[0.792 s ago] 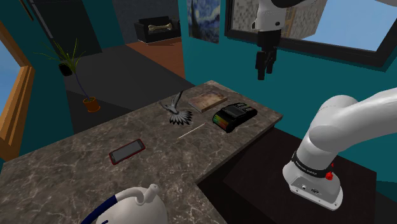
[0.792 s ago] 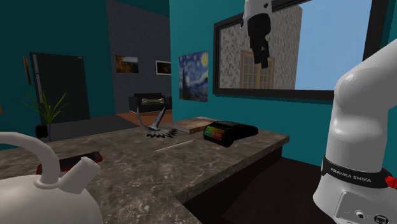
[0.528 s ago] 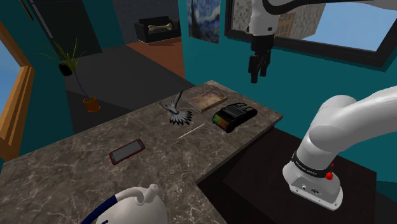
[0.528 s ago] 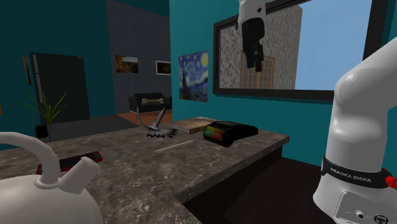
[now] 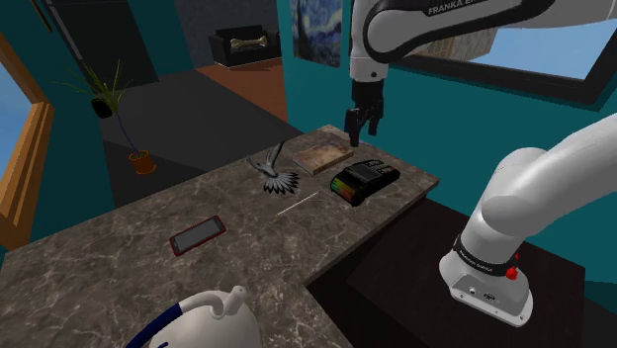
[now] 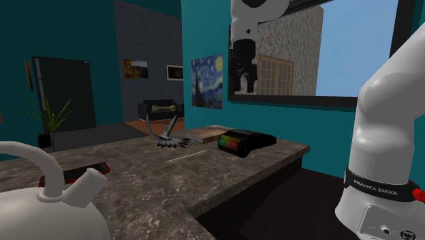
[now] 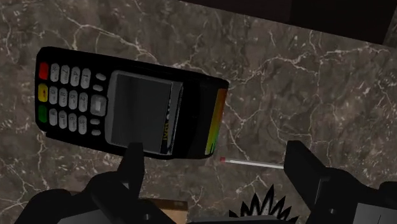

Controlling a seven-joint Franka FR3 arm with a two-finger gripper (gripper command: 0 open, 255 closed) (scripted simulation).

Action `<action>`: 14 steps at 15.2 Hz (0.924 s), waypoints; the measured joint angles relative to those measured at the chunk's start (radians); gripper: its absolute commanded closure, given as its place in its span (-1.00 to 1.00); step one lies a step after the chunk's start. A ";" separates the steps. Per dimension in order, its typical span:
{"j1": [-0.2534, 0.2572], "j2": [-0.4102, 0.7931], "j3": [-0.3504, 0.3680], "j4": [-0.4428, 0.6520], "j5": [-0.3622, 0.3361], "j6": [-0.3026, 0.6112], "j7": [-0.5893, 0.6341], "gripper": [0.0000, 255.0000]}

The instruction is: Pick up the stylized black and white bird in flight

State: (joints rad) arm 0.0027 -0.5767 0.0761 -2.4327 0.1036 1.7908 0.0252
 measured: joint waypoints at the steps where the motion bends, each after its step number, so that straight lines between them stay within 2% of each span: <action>1: 0.000 0.032 0.010 0.012 0.002 0.030 0.014 -1.00; 8: 0.002 0.247 0.087 0.065 -0.006 0.259 0.131 -1.00; 14: -0.002 0.467 0.138 0.181 -0.068 0.413 0.251 -1.00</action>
State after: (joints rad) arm 0.0007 -0.1099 0.2141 -2.2515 0.0357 2.2039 0.2766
